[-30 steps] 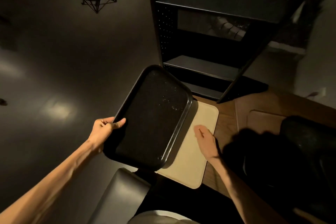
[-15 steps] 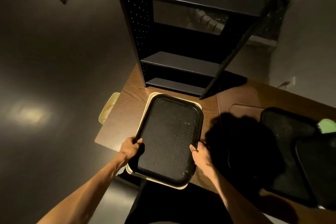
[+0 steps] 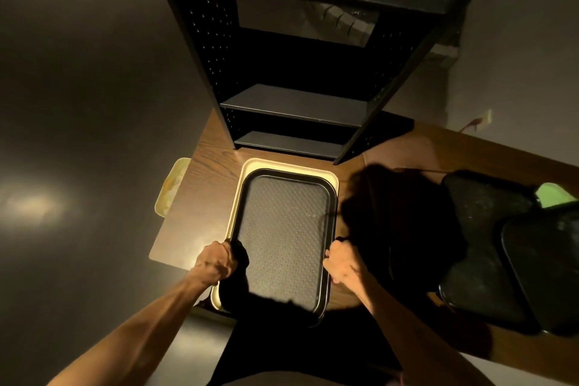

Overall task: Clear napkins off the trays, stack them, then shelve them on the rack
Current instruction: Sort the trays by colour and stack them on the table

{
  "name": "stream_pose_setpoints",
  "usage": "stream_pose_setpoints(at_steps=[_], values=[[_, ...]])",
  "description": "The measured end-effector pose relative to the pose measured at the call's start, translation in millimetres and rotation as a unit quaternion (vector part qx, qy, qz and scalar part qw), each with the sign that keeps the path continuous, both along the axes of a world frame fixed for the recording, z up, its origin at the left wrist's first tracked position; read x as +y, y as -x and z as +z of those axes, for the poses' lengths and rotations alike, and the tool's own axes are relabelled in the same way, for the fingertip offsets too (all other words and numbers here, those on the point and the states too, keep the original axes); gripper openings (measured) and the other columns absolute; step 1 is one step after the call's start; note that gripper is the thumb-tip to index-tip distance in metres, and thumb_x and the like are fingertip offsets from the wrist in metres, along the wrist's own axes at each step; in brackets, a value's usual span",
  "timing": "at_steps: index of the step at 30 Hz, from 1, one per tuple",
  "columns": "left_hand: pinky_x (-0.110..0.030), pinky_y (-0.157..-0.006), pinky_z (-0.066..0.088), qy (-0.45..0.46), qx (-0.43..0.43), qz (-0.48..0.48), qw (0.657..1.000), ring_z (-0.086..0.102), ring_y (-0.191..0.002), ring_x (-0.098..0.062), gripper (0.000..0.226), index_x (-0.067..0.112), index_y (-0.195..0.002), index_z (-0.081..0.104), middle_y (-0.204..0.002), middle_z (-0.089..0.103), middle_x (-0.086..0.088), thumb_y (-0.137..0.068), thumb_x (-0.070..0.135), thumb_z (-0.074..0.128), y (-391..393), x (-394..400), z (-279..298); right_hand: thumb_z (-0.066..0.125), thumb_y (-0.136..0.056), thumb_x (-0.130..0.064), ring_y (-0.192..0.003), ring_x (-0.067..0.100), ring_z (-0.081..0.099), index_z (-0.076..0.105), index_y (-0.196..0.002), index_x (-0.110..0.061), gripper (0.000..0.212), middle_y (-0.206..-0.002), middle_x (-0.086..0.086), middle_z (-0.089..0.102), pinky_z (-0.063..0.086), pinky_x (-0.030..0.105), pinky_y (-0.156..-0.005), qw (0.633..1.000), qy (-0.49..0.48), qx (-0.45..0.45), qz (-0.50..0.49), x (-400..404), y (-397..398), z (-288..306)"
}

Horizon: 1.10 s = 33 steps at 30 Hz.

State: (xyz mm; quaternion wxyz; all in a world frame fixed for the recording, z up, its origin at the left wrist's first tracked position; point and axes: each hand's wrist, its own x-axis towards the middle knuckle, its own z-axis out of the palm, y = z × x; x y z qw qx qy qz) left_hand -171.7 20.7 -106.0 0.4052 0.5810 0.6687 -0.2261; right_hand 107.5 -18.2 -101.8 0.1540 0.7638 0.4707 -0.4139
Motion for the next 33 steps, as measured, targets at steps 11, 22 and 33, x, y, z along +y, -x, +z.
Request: stream_pose_setpoints(at_steps=[11, 22, 33], values=[[-0.03, -0.093, 0.048, -0.012, 0.063, -0.151, 0.986, 0.061, -0.114, -0.031, 0.036, 0.008, -0.122, 0.057, -0.124, 0.061, -0.015, -0.094, 0.029, 0.051, 10, 18, -14, 0.054, -0.095, -0.03, -0.101, 0.03, 0.067, 0.065, -0.107, -0.004, 0.031, -0.111, 0.015, 0.066, 0.053, 0.033, -0.084, 0.998, -0.036, -0.047, 0.023, -4, 10, 0], [-0.027, -0.087, 0.048, -0.074, 0.091, -0.238, 0.964, 0.066, -0.106, -0.022, 0.033, 0.021, -0.105, 0.058, -0.108, 0.067, -0.003, -0.094, 0.049, 0.043, -14, 41, 20, 0.05, -0.095, -0.042, -0.112, 0.033, 0.062, 0.066, -0.112, -0.014, 0.036, -0.118, 0.012, 0.066, 0.049, 0.038, -0.092, 0.997, -0.059, -0.058, -0.003, 5, 5, 22], [-0.038, -0.088, 0.052, -0.095, -0.121, -0.143, 0.978, 0.066, -0.102, -0.032, 0.033, 0.02, -0.108, 0.063, -0.11, 0.071, -0.013, -0.091, 0.046, 0.052, -190, 49, 87, 0.053, -0.092, -0.047, -0.099, 0.028, 0.067, 0.065, -0.105, -0.028, 0.026, -0.1, 0.006, 0.073, 0.047, 0.026, -0.079, 0.966, -0.226, 0.047, -0.119, -4, -121, 78]])
